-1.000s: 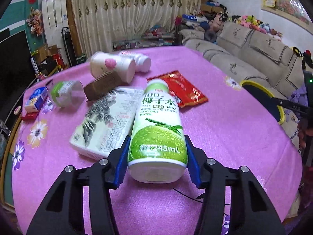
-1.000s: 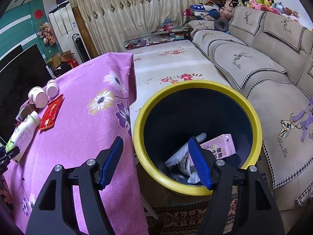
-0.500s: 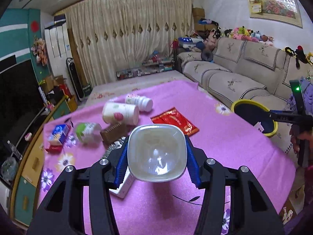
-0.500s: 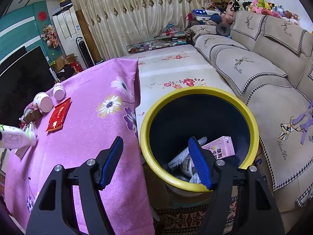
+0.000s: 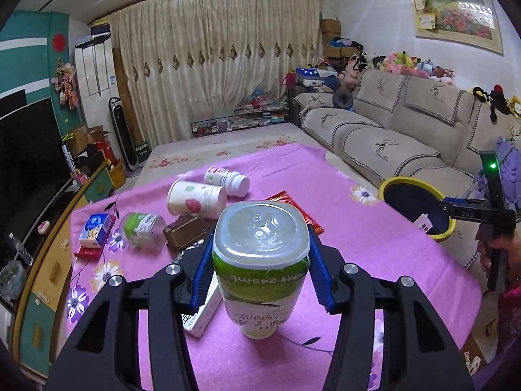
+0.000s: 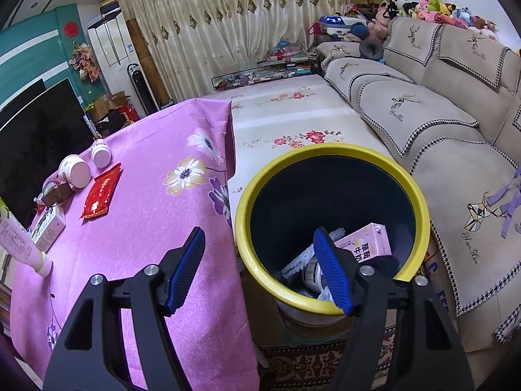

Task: Collect trash
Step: 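Carry the coconut water bottle into the yellow bin and open the left gripper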

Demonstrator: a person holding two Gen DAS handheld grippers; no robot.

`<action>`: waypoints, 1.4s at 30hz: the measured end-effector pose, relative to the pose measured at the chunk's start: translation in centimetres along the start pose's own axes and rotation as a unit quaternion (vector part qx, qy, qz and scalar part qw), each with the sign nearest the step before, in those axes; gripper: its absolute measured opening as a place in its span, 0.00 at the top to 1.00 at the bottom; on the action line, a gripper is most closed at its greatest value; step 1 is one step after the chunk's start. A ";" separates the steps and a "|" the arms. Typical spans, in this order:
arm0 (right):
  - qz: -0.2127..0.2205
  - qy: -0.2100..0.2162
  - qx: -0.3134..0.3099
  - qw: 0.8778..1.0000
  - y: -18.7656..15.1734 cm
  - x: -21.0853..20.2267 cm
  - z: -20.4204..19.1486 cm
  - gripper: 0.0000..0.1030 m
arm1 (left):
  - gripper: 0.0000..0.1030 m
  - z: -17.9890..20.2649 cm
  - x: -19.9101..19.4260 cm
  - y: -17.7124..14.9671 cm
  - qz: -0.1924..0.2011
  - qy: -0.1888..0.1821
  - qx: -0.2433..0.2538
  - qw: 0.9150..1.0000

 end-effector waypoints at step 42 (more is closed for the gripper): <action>0.021 -0.083 0.109 0.990 -0.9 -1.9 16.3 0.36 | 0.50 32.0 27.2 10.6 -0.096 -0.209 0.082 0.970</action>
Point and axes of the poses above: each gripper's, at about its wrist camera, not at the fingertips, and x roughly the way its jaws point, z to its right, y to its top, the point moved 2 cm from there along x, roughly the way its jaws point, and after that the axes turned 4 degrees about -y, right-handed, at the moved point
